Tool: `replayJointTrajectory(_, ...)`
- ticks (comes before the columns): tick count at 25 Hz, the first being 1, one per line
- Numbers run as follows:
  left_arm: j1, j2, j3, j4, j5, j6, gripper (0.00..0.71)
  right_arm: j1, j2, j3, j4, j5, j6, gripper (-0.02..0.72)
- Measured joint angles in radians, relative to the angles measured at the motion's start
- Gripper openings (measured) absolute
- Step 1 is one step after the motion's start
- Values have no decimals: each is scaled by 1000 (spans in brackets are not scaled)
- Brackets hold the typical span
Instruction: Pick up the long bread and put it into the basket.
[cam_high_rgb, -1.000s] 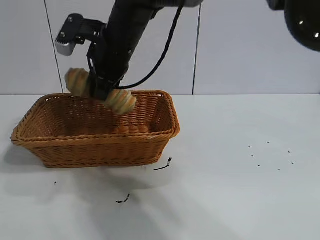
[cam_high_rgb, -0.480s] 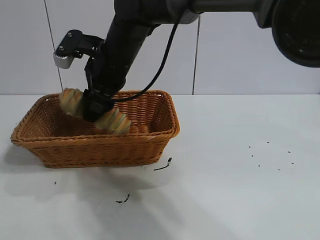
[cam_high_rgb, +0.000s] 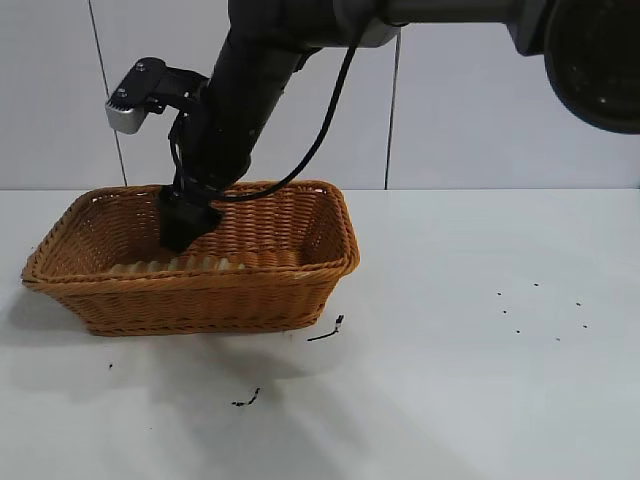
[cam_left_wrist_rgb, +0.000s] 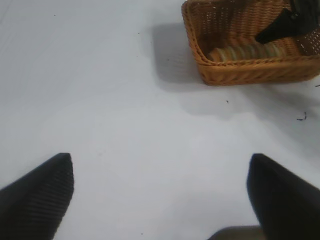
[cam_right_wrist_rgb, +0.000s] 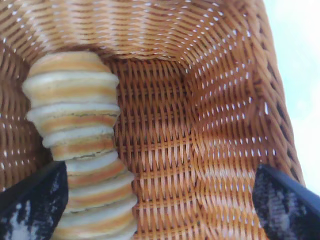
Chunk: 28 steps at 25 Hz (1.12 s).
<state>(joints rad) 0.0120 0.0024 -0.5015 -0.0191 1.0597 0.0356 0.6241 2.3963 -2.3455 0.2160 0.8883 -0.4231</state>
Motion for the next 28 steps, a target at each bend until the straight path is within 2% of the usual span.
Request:
replayJointTrajectory(2,0,0,0,0,0,0,693,-10,-33,-17,-12,45,123,689)
replayJointTrajectory(5,0,0,0,0,0,0,693,-47,-48,-45,-15,120,239,689)
replayJointTrajectory(9,0,0,0,0,0,0,693,-136,-47,-50,-21,176,310,689)
replayJointTrajectory(21,0,0,0,0,0,0,693,-493,-47,-50,-57,299,326,689)
replayJointTrajectory(28,0,0,0,0,0,0,693,-577,-51,-50,-72,319,330,689)
